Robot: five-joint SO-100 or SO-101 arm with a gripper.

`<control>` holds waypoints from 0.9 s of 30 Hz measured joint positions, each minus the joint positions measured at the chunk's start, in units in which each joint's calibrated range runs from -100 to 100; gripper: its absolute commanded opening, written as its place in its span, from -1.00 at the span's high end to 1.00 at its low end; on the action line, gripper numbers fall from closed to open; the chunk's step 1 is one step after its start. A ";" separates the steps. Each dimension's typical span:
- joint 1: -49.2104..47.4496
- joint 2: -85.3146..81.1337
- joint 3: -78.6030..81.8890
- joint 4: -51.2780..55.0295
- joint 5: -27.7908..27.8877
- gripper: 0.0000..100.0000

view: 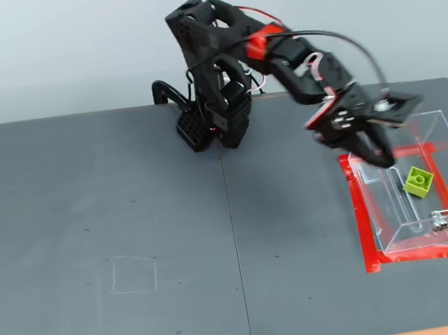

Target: Pick the green lego block and place it into the transparent box

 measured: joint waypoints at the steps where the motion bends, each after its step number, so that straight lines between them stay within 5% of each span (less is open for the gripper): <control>1: 1.55 -2.29 2.07 0.00 0.00 0.96; 27: 25.79 -49.02 49.84 -0.09 -0.34 0.96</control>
